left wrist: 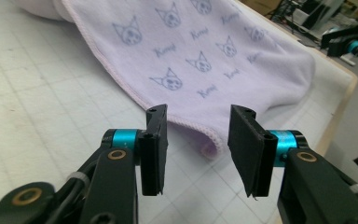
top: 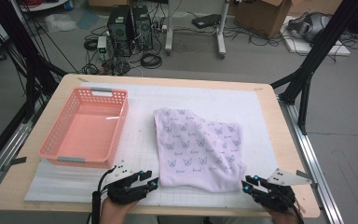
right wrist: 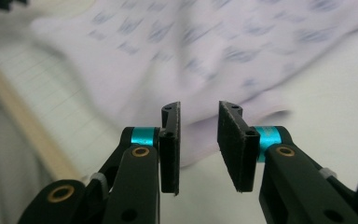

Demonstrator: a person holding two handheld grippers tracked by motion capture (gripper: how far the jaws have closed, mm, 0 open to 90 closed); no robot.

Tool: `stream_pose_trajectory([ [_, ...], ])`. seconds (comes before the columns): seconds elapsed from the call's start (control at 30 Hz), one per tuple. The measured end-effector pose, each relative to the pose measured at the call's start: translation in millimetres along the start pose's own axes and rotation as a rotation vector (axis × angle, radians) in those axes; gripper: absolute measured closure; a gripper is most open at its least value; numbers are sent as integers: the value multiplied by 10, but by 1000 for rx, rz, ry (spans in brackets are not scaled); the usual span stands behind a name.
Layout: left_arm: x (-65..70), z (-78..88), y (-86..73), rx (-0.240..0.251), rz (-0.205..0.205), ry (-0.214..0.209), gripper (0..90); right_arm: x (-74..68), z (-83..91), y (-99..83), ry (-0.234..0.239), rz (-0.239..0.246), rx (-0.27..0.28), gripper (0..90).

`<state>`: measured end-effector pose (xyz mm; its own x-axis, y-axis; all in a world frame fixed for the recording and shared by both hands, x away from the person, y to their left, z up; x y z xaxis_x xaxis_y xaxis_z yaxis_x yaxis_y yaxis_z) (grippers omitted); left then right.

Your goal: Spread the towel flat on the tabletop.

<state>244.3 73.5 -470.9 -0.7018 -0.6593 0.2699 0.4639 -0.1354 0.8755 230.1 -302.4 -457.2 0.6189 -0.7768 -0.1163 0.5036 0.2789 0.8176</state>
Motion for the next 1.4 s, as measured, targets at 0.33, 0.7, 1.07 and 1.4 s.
stream_pose_trajectory([
  [0.33, -101, -96, 39, -15, -9, 30, 500, 446, -248, 45, -126, -55, 1, 631],
  [0.7, -271, -279, 187, -36, -19, 25, 478, 451, -616, 120, -99, 11, -109, 850],
  [1.07, -254, -513, 208, -89, -17, 0, 455, 600, 246, -278, -284, -53, -142, 843],
  [1.4, -33, -832, 209, -201, -55, -18, 419, 636, 240, -59, -283, -71, -8, 660],
])
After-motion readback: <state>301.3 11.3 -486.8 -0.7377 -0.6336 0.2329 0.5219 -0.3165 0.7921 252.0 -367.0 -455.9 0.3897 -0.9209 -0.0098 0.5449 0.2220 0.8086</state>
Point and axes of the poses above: each handheld gripper's, and its own axes: z roughly backward along the jaws, y roughly out of its top, x roughly to its right, the point moved 6 cm from there along -z, roughly forward along the jaws, and after that the axes turned 2 degrees about -z, right-handed, at the moved point
